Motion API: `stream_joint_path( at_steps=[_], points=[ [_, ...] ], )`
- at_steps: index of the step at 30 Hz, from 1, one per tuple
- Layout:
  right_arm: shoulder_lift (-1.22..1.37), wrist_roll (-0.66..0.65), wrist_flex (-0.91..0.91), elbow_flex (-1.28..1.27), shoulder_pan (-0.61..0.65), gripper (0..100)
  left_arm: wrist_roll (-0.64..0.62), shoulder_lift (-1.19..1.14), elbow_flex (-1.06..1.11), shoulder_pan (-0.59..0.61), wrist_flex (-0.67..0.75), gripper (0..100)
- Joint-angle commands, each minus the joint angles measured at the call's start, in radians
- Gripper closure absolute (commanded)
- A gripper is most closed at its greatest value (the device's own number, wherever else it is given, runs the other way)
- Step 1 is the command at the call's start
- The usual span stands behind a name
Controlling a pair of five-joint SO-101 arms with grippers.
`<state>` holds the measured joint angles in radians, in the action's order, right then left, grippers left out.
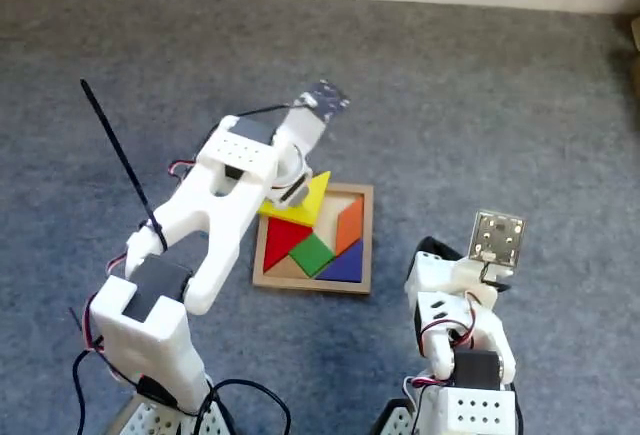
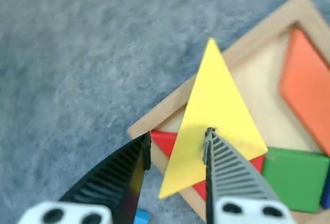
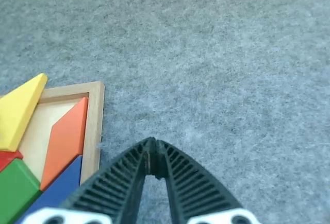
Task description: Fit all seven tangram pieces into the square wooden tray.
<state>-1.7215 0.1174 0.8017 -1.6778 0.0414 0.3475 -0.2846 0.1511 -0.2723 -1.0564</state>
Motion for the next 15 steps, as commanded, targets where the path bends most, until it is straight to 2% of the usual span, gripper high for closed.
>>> stream_joint_path(
  at_steps=[1, 7, 13, 15],
  points=[
    [0.015, 0.003, 0.002, -0.148, -0.010, 99.5, 0.052, -0.010, -0.028, -0.061, -0.021, 82],
    [0.015, 0.003, 0.002, -0.148, -0.010, 99.5, 0.077, -0.013, -0.038, -0.110, -0.020, 82],
    [0.015, 0.003, 0.002, -0.148, -0.010, 99.5, 0.083, -0.004, -0.091, -0.099, -0.028, 82],
    [0.015, 0.003, 0.002, -0.148, -0.010, 99.5, 0.080, 0.002, -0.124, -0.091, -0.071, 82]
  ],
)
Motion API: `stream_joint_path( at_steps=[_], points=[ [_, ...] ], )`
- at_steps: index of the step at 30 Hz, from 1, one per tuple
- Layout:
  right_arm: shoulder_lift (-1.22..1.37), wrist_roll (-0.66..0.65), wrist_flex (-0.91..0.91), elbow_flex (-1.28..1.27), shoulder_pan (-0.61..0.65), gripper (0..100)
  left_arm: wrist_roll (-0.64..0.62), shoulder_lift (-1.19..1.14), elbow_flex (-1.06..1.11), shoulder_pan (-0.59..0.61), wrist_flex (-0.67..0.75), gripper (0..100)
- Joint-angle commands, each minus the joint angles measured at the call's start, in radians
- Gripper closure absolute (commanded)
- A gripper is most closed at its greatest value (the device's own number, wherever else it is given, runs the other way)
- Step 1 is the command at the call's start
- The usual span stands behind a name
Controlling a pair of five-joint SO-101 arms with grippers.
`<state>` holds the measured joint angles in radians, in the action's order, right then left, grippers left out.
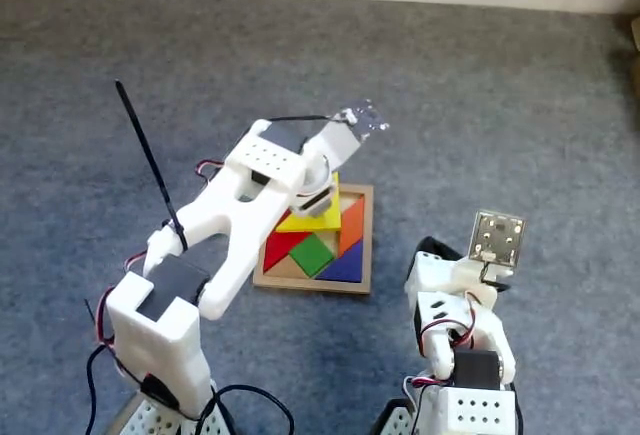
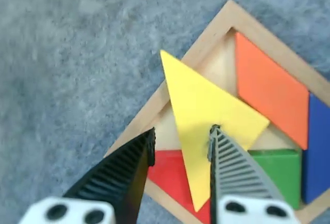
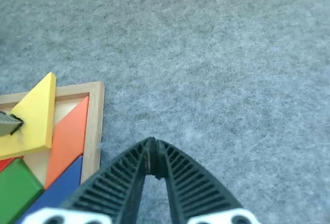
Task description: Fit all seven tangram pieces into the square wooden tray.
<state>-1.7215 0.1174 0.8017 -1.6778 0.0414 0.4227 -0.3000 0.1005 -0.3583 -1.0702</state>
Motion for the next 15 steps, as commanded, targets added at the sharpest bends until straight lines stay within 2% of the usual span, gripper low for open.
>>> stream_joint_path(
  at_steps=[1, 6, 10, 15],
  points=[
    [0.015, 0.003, 0.002, -0.148, -0.010, 99.5, 0.005, 0.024, -0.101, -0.004, -0.094, 82],
    [0.015, 0.003, 0.002, -0.148, -0.010, 99.5, -0.009, 0.081, -0.171, -0.010, -0.245, 82],
    [0.015, 0.003, 0.002, -0.148, -0.010, 99.5, -0.152, 0.116, -0.170, -0.010, -0.264, 81],
    [0.015, 0.003, 0.002, -0.148, -0.010, 99.5, -0.356, 0.114, -0.157, -0.001, -0.265, 70]
  ],
)
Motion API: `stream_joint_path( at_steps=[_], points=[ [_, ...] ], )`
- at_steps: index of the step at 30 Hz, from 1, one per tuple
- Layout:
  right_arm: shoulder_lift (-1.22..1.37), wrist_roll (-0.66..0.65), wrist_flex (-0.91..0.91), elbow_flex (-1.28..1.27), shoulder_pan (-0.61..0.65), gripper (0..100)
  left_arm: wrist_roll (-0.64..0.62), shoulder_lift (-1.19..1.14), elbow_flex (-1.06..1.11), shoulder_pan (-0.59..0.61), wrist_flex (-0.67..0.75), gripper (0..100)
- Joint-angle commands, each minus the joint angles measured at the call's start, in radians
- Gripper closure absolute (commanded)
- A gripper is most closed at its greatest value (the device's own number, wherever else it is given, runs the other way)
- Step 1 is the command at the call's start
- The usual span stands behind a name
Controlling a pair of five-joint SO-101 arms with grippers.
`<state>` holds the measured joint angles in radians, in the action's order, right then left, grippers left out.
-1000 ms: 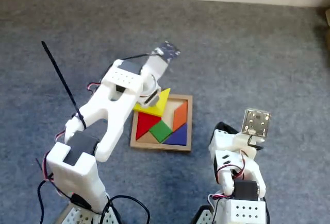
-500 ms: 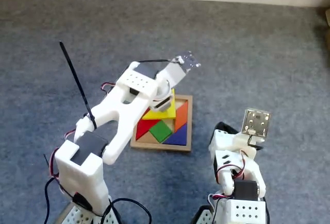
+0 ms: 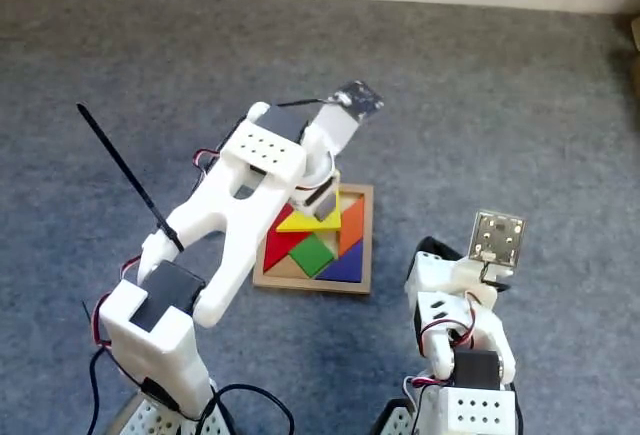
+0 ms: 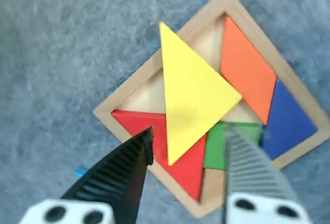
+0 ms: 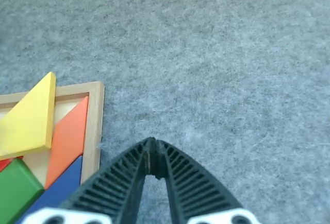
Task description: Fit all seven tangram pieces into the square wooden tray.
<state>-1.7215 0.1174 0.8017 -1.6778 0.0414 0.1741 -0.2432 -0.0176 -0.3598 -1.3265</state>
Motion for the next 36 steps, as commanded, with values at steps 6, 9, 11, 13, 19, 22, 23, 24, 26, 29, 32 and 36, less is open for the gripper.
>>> stream_joint_path(
  at_steps=[6, 9, 11, 13, 19, 22, 23, 24, 26, 29, 32, 36],
  points=[
    [0.015, 0.003, 0.002, -0.148, -0.010, 99.5, 0.005, 0.061, 0.051, 0.013, -0.014, 70],
    [0.015, 0.003, 0.002, -0.148, -0.010, 99.5, 0.081, 0.061, 0.076, 0.044, -0.014, 73],
    [0.015, 0.003, 0.002, -0.148, -0.010, 99.5, 0.115, 0.065, 0.096, 0.070, -0.014, 74],
    [0.015, 0.003, 0.002, -0.148, -0.010, 99.5, 0.133, 0.068, 0.111, 0.097, -0.012, 74],
    [0.015, 0.003, 0.002, -0.148, -0.010, 99.5, 0.133, 0.059, 0.117, 0.188, 0.003, 74],
    [0.015, 0.003, 0.002, -0.148, -0.010, 99.5, 0.135, 0.058, 0.133, 0.208, 0.035, 74],
    [0.015, 0.003, 0.002, -0.148, -0.010, 99.5, 0.150, 0.058, 0.150, 0.209, 0.057, 74],
    [0.015, 0.003, 0.002, -0.148, -0.010, 99.5, 0.176, 0.058, 0.171, 0.209, 0.075, 74],
    [0.015, 0.003, 0.002, -0.148, -0.010, 99.5, 0.213, 0.059, 0.216, 0.209, 0.112, 74],
    [0.015, 0.003, 0.002, -0.148, -0.010, 99.5, 0.218, 0.059, 0.246, 0.213, 0.144, 74],
    [0.015, 0.003, 0.002, -0.148, -0.010, 99.5, 0.218, 0.059, 0.245, 0.232, 0.144, 74],
    [0.015, 0.003, 0.002, -0.148, -0.010, 99.5, 0.218, 0.059, 0.226, 0.271, 0.169, 74]
  ],
)
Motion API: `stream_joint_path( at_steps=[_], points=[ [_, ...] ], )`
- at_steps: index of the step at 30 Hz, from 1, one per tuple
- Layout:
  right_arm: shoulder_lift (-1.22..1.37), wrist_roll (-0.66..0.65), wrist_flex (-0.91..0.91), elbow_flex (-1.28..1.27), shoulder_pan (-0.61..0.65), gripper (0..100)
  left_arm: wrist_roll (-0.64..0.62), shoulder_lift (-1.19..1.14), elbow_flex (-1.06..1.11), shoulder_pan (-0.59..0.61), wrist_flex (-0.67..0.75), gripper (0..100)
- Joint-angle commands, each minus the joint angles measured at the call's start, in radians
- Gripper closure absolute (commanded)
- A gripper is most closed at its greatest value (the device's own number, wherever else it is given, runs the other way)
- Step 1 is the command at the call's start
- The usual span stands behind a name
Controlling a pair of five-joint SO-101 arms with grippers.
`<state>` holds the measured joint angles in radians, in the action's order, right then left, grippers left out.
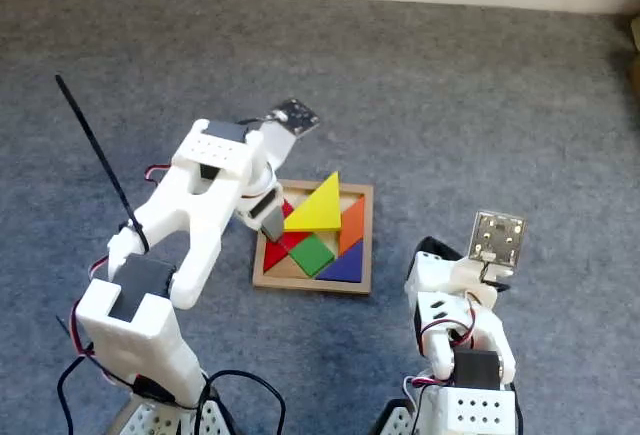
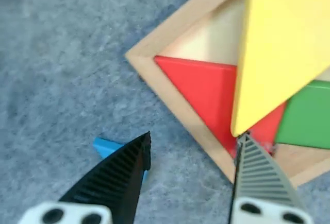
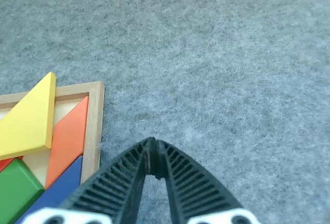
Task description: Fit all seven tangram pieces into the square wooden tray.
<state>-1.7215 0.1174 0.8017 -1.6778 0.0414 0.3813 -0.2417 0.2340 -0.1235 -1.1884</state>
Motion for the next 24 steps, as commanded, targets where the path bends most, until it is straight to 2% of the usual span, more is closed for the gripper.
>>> stream_joint_path(
  at_steps=[1, 7, 11, 15, 21, 24],
  points=[
    [0.015, 0.003, 0.002, -0.148, -0.010, 99.5, 0.011, 0.058, -0.028, 0.045, 0.043, 74],
    [0.015, 0.003, 0.002, -0.148, -0.010, 99.5, 0.008, 0.058, -0.025, 0.059, 0.112, 74],
    [0.015, 0.003, 0.002, -0.148, -0.010, 99.5, -0.068, 0.056, -0.030, 0.058, 0.169, 74],
    [0.015, 0.003, 0.002, -0.148, -0.010, 99.5, -0.081, 0.056, -0.025, 0.058, 0.212, 74],
    [0.015, 0.003, 0.002, -0.148, -0.010, 99.5, -0.080, 0.076, -0.042, 0.044, 0.189, 74],
    [0.015, 0.003, 0.002, -0.148, -0.010, 99.5, -0.081, 0.114, -0.108, 0.025, 0.081, 74]
  ],
)
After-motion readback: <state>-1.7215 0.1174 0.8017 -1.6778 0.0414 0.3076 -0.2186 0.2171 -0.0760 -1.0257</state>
